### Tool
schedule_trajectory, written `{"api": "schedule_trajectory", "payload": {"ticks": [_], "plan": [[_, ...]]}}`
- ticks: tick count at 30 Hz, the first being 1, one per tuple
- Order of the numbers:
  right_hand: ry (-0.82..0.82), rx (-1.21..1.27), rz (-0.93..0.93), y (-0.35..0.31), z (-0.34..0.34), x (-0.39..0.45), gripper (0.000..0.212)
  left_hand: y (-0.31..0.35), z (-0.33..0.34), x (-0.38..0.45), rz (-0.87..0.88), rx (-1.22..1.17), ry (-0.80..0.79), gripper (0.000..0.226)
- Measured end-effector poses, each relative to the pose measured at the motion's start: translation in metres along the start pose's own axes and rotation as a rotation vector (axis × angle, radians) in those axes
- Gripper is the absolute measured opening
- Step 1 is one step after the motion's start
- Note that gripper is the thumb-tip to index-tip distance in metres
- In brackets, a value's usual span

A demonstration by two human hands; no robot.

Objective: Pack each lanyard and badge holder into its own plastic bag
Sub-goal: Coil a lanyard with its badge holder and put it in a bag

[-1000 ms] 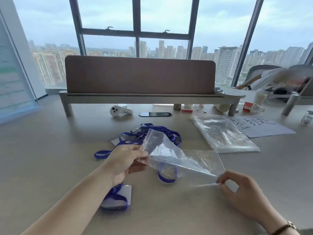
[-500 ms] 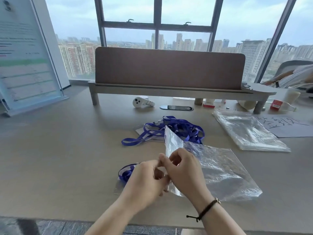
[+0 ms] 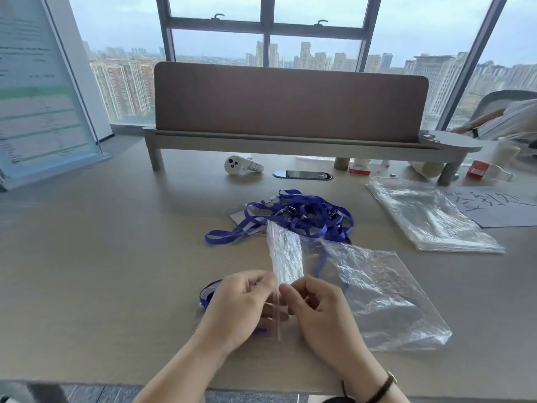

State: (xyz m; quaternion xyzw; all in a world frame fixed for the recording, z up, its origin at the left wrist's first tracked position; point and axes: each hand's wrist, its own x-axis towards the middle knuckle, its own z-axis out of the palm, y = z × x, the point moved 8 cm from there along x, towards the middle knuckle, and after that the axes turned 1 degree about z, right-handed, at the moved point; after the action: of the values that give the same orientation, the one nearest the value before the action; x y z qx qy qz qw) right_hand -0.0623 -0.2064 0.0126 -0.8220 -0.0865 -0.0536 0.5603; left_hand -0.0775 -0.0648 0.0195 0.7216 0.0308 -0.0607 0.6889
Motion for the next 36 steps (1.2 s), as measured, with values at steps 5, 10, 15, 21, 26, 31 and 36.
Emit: {"api": "schedule_trajectory", "payload": {"ticks": [5, 10, 15, 21, 26, 31, 36], "plan": [[-0.096, -0.004, -0.039, -0.004, -0.006, -0.009, 0.027, -0.005, -0.007, 0.006, -0.007, 0.055, 0.068, 0.015], [-0.142, -0.012, -0.046, -0.003, -0.005, -0.012, 0.030, -0.003, -0.003, 0.010, 0.007, 0.085, 0.067, 0.011], [-0.218, -0.060, -0.084, -0.001, -0.003, -0.017, 0.042, -0.004, 0.000, 0.015, -0.011, 0.099, 0.074, 0.010], [-0.245, -0.102, -0.077, 0.000, -0.005, -0.017, 0.044, -0.006, 0.001, 0.021, -0.046, 0.106, 0.088, 0.017], [-0.118, -0.053, -0.009, -0.003, -0.012, -0.010, 0.037, -0.004, 0.003, 0.021, -0.063, 0.124, 0.077, 0.035], [0.050, -0.158, 0.027, -0.008, -0.019, 0.003, 0.033, 0.000, 0.011, 0.016, -0.044, 0.087, -0.010, 0.038], [0.085, -0.233, 0.055, 0.000, -0.024, 0.003, 0.013, 0.006, 0.004, 0.013, 0.015, 0.211, 0.008, 0.027]]}}
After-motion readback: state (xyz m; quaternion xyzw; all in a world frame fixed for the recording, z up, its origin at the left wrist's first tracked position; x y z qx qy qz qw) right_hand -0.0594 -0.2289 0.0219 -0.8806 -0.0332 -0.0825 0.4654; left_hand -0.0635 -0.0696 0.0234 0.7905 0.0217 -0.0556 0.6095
